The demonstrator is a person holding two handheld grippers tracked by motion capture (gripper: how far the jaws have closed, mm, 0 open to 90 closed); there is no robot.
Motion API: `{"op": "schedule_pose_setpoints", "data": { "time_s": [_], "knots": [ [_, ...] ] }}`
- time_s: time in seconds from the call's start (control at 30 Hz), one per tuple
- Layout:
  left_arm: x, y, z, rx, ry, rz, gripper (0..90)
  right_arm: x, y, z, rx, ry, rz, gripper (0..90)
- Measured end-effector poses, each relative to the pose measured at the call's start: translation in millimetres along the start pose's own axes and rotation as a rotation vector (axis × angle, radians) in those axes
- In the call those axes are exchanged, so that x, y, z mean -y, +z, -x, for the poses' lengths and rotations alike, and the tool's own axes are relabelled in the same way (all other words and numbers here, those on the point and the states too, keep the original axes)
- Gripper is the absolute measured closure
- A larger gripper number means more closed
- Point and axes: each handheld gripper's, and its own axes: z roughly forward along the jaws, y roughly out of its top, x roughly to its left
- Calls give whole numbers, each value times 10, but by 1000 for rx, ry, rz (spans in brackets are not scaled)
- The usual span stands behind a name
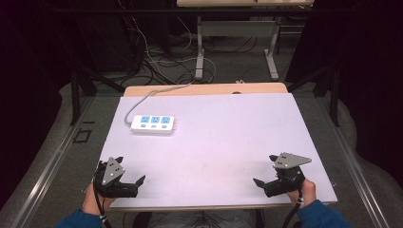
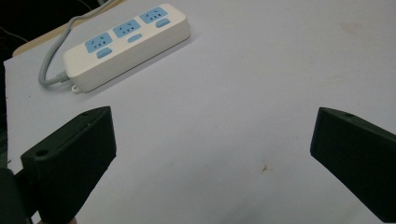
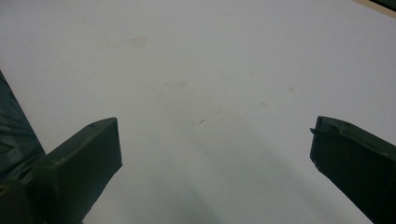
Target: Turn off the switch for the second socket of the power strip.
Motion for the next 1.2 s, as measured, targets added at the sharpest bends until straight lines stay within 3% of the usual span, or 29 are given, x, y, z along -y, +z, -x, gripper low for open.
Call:
{"op": "schedule_pose_setpoints", "data": {
  "time_s": [0.7, 1.07, 1.2],
  "knots": [
    [-37, 13, -18, -25, 4, -20, 3, 7, 7, -12, 8, 10, -3, 23],
    [-82, 32, -37, -30, -17, -28, 3, 5, 5, -12, 7, 8, -12, 27],
    [-97, 43, -54, -44, -4, -32, 3, 4, 8, -12, 7, 6, -12, 28]
  ]
}}
